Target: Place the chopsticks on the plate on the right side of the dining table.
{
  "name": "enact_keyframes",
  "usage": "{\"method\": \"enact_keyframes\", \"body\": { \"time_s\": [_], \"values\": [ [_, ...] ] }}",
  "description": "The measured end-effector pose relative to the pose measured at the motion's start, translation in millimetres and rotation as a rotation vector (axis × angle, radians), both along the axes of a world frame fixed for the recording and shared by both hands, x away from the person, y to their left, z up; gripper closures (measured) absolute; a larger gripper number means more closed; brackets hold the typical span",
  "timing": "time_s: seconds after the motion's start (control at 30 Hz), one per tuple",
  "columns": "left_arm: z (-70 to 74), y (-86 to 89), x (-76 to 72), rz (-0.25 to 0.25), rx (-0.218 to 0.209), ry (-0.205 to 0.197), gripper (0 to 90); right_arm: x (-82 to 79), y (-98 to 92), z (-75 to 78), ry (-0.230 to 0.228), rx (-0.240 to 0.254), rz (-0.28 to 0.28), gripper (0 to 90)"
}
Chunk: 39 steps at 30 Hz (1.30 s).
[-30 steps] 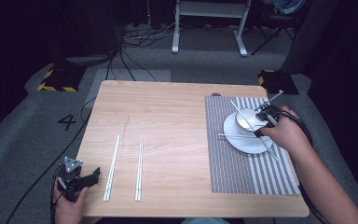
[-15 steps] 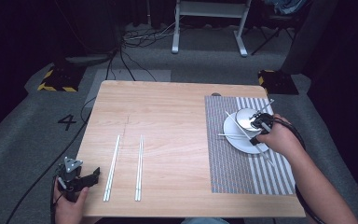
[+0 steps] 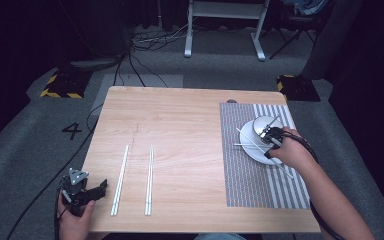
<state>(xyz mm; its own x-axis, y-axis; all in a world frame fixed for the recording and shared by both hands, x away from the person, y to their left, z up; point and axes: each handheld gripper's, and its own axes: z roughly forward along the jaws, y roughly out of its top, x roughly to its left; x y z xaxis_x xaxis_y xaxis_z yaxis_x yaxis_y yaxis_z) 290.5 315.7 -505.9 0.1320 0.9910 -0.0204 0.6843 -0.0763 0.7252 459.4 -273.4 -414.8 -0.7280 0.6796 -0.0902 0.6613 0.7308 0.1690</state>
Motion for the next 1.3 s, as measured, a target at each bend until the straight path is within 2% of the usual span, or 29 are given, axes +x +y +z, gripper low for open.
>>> {"method": "enact_keyframes", "body": {
  "time_s": [0.3, 0.57, 0.8, 0.87, 0.97, 1.07, 1.13, 1.3],
  "values": [
    [0.0, 0.0, 0.0, 0.000, 0.000, 0.000, 20.0, 8.2, -2.2, -12.6, -0.004, -0.022, 0.002, 85.6],
    [0.0, 0.0, 0.0, 0.000, 0.000, 0.000, 20.0, 14.1, -5.8, -20.3, -0.008, -0.011, -0.008, 85.5],
    [0.1, 0.2, 0.0, -0.002, 0.002, 0.002, 20.0, 17.7, -8.8, -25.7, -0.033, -0.008, 0.002, 83.5],
    [0.1, 0.2, 0.0, -0.002, 0.002, 0.002, 20.0, 18.1, -8.9, -26.8, -0.043, -0.012, 0.007, 79.6],
    [0.0, 0.0, 0.0, 0.000, 0.000, 0.000, 20.0, 17.4, -9.9, -28.3, -0.072, -0.013, 0.011, 68.5],
    [0.0, 0.0, 0.0, 0.000, 0.000, 0.000, 20.0, 11.3, -10.3, -24.5, -0.125, -0.020, 0.009, 56.7],
    [0.0, 0.0, 0.0, 0.000, 0.000, 0.000, 20.0, 4.3, -11.8, -19.9, -0.136, -0.015, 0.009, 51.0],
    [0.0, 0.0, 0.0, 0.000, 0.000, 0.000, 20.0, -13.3, -22.3, -13.3, -0.149, -0.001, -0.020, 43.9]
  ]
}}
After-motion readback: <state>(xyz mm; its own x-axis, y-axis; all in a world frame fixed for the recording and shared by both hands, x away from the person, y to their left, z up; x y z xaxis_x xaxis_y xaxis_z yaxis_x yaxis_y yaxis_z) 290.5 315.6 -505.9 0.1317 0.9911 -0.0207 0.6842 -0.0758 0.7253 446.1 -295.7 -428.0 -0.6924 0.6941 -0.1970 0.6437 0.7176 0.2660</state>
